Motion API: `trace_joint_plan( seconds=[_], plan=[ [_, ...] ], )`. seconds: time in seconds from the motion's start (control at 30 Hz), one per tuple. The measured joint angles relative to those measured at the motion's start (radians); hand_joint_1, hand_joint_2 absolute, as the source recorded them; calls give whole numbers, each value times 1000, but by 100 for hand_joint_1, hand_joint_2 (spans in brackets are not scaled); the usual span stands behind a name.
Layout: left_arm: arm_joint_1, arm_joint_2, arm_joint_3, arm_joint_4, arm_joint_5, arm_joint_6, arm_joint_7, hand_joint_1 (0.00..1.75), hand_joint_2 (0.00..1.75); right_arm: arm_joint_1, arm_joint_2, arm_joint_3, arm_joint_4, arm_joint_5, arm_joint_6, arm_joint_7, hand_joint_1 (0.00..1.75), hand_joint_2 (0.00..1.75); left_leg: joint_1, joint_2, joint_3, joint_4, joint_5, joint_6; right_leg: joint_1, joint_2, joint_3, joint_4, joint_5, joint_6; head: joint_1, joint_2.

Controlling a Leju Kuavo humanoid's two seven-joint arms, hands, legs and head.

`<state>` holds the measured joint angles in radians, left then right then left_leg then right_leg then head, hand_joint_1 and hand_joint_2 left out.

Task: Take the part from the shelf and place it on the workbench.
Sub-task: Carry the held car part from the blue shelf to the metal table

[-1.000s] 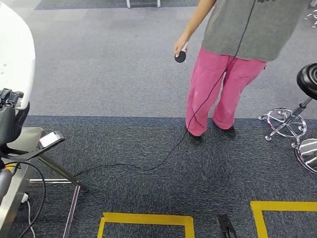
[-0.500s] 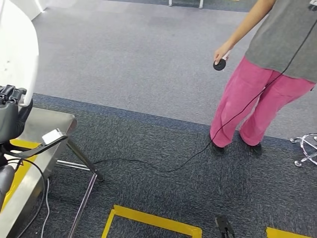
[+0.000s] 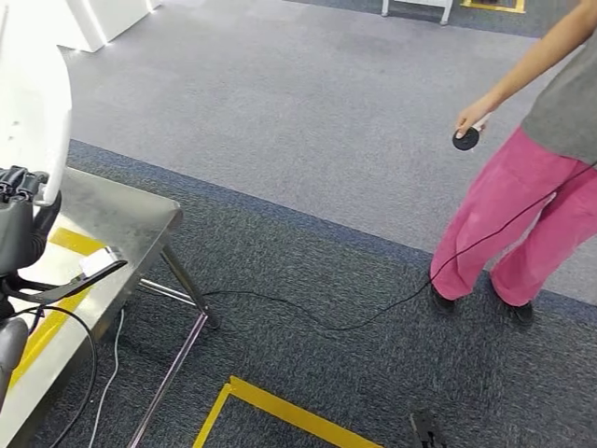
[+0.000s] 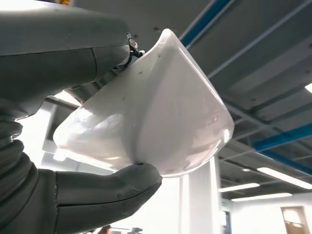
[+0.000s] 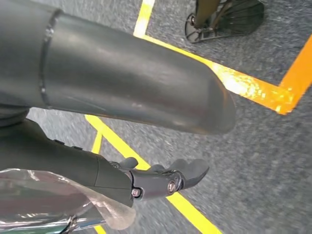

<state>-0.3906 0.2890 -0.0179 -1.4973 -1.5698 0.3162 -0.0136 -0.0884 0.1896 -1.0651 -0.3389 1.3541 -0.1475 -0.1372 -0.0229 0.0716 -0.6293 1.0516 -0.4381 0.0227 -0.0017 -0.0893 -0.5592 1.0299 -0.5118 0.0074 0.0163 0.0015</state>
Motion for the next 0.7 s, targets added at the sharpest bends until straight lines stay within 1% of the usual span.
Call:
trace_joint_plan(
  seconds=[0.03, 0.07, 0.1, 0.13, 0.17, 0.2, 0.23, 0.27, 0.3, 0.33, 0.37, 0.4, 0.43, 0.47, 0.5, 0.53, 0.57, 0.6, 0.63, 0.67, 0.7],
  plan=[
    [-5, -1, 0, -1, 0, -1, 0, 175, 175, 0, 0, 0, 0, 0, 0, 0, 0, 0, -6, 7, 4, -10, -6, 4, 2, -12, 2, -2, -2, 4, 0, 0],
    [-8, -1, 0, -2, 0, -2, 0, 175, 175, -1, 0, -1, 1, 1, 0, 0, 0, 0, -8, -3, 5, -18, -6, 8, 4, -26, 5, -3, -4, 9, -1, 0],
    [-9, -2, 1, -3, 0, -3, -1, 175, 175, -3, 1, -1, 1, 1, 0, -1, 0, 0, -4, -14, 8, -24, -5, 10, 3, -28, 6, -4, -8, 14, 0, 0],
    [-11, -2, 1, -4, 0, -4, -2, 175, 175, -5, 1, -2, 2, 1, 0, -1, 0, 0, -1, -26, 13, -31, -2, 13, 1, -15, 4, 4, -17, 19, 0, 0],
    [-15, -3, 1, -5, 0, -5, -2, 175, 175, -7, 1, -2, 2, 1, 0, -2, 0, 0, 3, -37, 17, -37, 1, 16, 0, 10, -7, 29, -33, 23, 1, 0],
    [-18, -5, 1, -6, 0, -8, -2, 175, 175, -9, 1, -3, 2, 1, 0, -2, 0, 0, 8, -47, 20, -40, 3, 19, -2, 42, -31, 75, -56, 27, 4, 0],
    [-22, -7, 0, -6, 0, -11, -1, 175, 175, -10, 1, -4, 2, 0, 1, -2, 0, 0, 9, -59, 20, -41, 3, 21, -3, 66, -64, 139, -82, 30, 6, 0],
    [-23, -9, -1, -6, 0, -13, 0, 175, 175, -9, 1, -6, 2, 0, 1, -2, 0, 0, 10, -71, 20, -40, 3, 22, -4, 79, -102, 205, -104, 32, 9, 0],
    [-23, -11, -3, -6, 0, -16, 2, 175, 175, -9, 1, -8, 2, -2, 2, -2, 0, 0, 10, -85, 20, -40, 3, 23, -4, 84, -132, 252, -111, 34, 9, 0],
    [-22, -12, -4, -6, 0, -17, 3, 175, 175, -8, 1, -10, 2, -3, 3, -1, 0, 0, 11, -99, 20, -39, 2, 23, -5, 87, -148, 266, -100, 37, 9, 0],
    [-23, -13, -5, -6, 0, -19, 4, 175, 175, -8, 0, -12, 2, -4, 3, -1, 0, 0, 12, -113, 21, -38, 2, 22, -7, 89, -145, 241, -71, 38, 9, 0],
    [-24, -14, -6, -6, 0, -21, 5, 175, 175, -9, 0, -12, 2, -5, 4, 0, 0, 0, 13, -126, 21, -36, 0, 20, -10, 97, -124, 184, -30, 40, 9, 0],
    [-25, -14, -6, -6, 0, -23, 6, 175, 175, -9, 0, -13, 2, -6, 4, 0, 0, 0, 15, -139, 21, -32, -2, 16, -14, 118, -98, 119, 2, 42, 9, 0],
    [-28, -15, -7, -6, 0, -26, 7, 175, 175, -10, -1, -14, 3, -8, 4, -1, 0, 0, 15, -151, 18, -27, -5, 11, -18, 139, -70, 61, 22, 41, 9, 0],
    [-31, -16, -7, -6, 0, -27, 8, 175, 175, -11, -1, -16, 3, -8, 4, -1, 0, 0, 16, -163, 14, -22, -6, 5, -21, 157, -51, 23, 30, 38, 9, 0],
    [-34, -17, -8, -6, 0, -29, 10, 175, 175, -11, -1, -17, 4, -9, 4, -1, 0, 0, 17, -175, 10, -21, -5, -2, -21, 166, -41, 9, 26, 33, 9, 0],
    [-36, -16, -8, -6, 0, -31, 10, 175, 175, -12, -1, -18, 4, -10, 4, -1, 0, 0, 18, -186, 6, -20, -3, -7, -20, 158, -36, 4, 25, 27, 8, 0],
    [-37, -16, -9, -6, 0, -31, 10, 175, 175, -12, -1, -19, 4, -11, 3, -1, 0, 0, 20, -190, 4, -21, -2, -12, -20, 147, -34, 4, 27, 21, 9, 0],
    [-38, -15, -9, -6, 0, -32, 11, 175, 175, -13, -1, -20, 4, -13, 3, -1, 0, 0, 19, -179, 1, -15, -7, -17, -21, 136, -32, 2, 27, 15, 7, 0],
    [-41, -14, -9, -6, 0, -33, 11, 175, 175, -13, -1, -21, 4, -14, 2, -2, 0, 0, 18, -157, -10, 7, -21, -22, -21, 125, -29, 0, 28, 9, 4, 0],
    [-45, -15, -9, -6, 0, -33, 11, 175, 175, -13, -1, -22, 4, -14, 2, -3, 0, 0, 18, -129, -29, 50, -45, -27, -21, 113, -27, -2, 27, 3, 1, 0]
  ],
)
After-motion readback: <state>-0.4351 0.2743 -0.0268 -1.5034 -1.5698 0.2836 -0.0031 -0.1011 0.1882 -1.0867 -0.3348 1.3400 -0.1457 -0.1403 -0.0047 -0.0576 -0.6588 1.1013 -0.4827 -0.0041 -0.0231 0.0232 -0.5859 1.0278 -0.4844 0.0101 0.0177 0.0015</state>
